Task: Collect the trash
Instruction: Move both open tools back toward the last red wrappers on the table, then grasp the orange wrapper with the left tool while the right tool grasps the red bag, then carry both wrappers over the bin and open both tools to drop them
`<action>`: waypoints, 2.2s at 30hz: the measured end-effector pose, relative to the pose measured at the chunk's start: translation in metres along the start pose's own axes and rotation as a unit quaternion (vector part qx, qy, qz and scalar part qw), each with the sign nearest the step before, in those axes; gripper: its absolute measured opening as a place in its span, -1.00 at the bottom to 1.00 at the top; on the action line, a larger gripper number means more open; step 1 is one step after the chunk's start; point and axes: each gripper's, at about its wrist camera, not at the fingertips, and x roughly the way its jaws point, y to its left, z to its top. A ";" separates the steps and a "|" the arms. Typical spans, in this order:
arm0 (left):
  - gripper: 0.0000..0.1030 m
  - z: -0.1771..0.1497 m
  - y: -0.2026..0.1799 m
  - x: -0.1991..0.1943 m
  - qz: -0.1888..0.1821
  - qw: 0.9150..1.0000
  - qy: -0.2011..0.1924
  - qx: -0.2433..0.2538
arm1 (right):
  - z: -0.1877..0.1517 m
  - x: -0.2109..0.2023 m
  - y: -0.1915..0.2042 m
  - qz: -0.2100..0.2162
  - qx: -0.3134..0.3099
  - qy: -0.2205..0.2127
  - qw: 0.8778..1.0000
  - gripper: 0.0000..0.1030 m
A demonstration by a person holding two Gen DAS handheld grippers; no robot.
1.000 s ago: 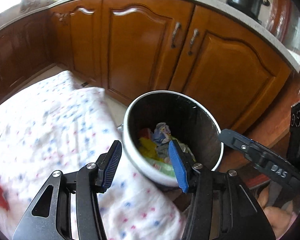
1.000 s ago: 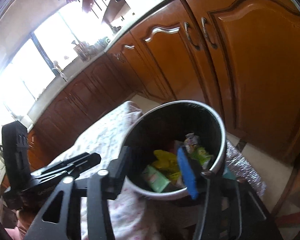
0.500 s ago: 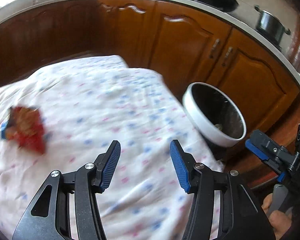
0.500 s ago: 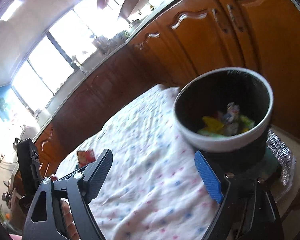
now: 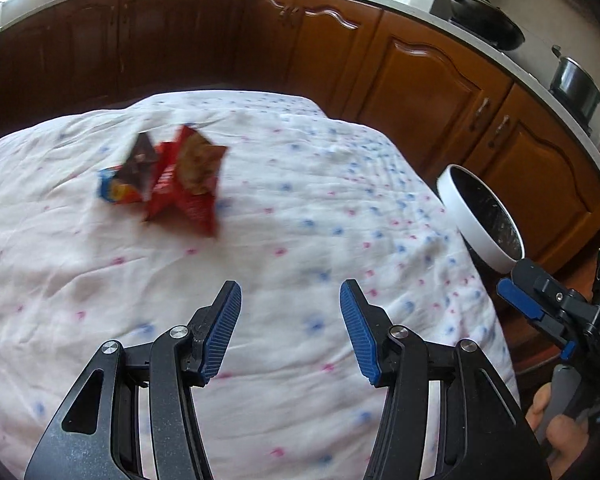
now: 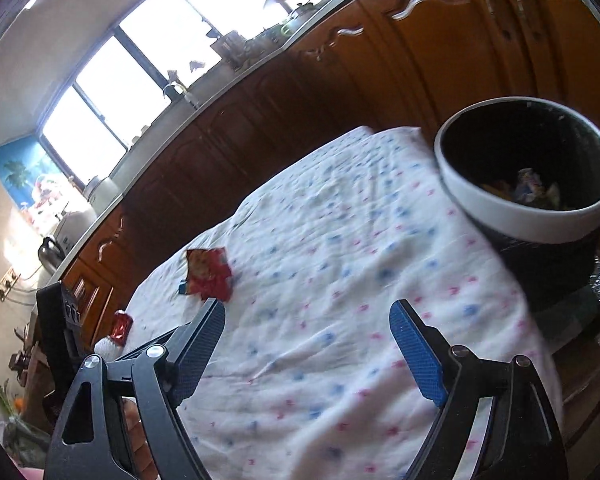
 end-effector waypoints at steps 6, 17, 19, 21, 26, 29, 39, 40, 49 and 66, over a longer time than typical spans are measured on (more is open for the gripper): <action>0.01 -0.003 0.034 -0.015 0.020 0.999 -0.010 -0.025 | -0.004 0.017 0.023 0.012 -0.017 0.015 1.000 0.67; 0.01 0.010 0.075 -0.023 0.054 0.997 -0.025 -0.045 | 0.000 0.042 0.050 0.043 -0.036 0.037 0.998 0.67; 0.01 0.016 0.080 -0.022 0.063 0.997 -0.027 -0.044 | 0.004 0.049 0.055 0.055 -0.037 0.044 0.997 0.67; 0.01 0.025 0.087 -0.019 0.071 0.996 -0.028 -0.044 | 0.008 0.060 0.058 0.071 -0.032 0.052 0.996 0.67; 0.01 0.045 0.104 -0.009 0.093 0.994 -0.029 -0.044 | 0.021 0.094 0.066 0.115 -0.010 0.075 0.990 0.65; 0.01 0.057 0.110 0.003 0.105 0.994 -0.025 -0.033 | 0.028 0.119 0.073 0.134 -0.005 0.092 0.987 0.59; 0.01 0.090 0.117 0.041 0.130 0.991 -0.015 -0.002 | 0.032 0.200 0.080 0.152 0.022 0.143 0.978 0.12; 0.01 0.091 0.116 0.044 0.131 0.991 -0.012 0.003 | 0.032 0.202 0.079 0.154 0.025 0.144 0.977 0.02; -0.92 0.088 0.106 0.072 0.136 0.990 0.022 0.034 | 0.032 0.195 0.079 0.161 0.015 0.144 0.976 -0.97; -0.98 0.051 0.026 0.019 0.029 0.998 -0.003 0.053 | 0.027 0.046 0.026 0.047 -0.045 0.023 0.998 -0.97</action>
